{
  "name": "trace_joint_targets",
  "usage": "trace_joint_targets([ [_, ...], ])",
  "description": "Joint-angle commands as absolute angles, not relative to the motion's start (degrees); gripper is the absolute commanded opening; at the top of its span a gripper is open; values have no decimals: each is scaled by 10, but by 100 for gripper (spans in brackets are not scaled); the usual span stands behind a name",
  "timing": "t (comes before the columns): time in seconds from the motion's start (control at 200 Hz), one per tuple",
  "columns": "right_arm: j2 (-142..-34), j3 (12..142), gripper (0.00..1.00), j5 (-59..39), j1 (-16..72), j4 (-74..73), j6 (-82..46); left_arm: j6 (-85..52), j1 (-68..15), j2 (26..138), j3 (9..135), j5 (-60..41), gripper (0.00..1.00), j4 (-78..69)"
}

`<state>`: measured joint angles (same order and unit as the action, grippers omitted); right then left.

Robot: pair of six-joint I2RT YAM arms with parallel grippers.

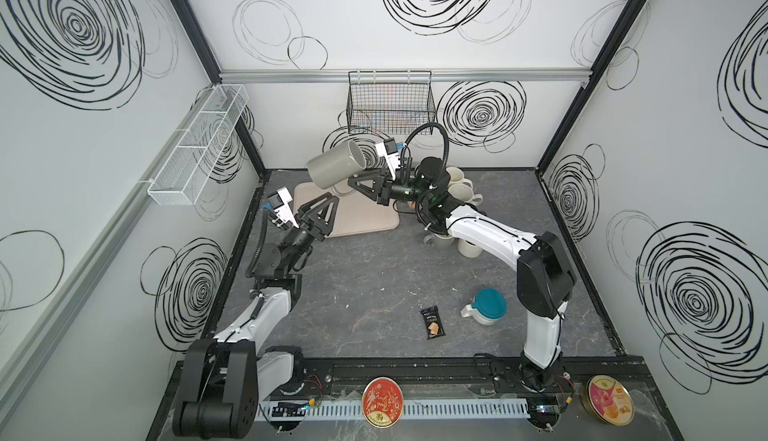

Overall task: Turn the mug right side up
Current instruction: 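Grasp the grey mug with the left gripper while the right gripper releases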

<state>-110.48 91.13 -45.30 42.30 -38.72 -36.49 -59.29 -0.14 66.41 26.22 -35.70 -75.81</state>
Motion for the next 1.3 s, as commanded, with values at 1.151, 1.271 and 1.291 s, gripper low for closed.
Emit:
trace_joint_targets([
  [1.151, -1069, 905, 33, -465, 401, -384, -363, -685, -43, 696, 344, -400, 0, -903],
  [1.271, -1053, 891, 41, -445, 385, -316, -325, -661, -49, 703, 337, -388, 0, -881],
  [1.291, -1051, 888, 42, -442, 383, -306, -320, -659, -50, 706, 337, -388, 0, -880],
])
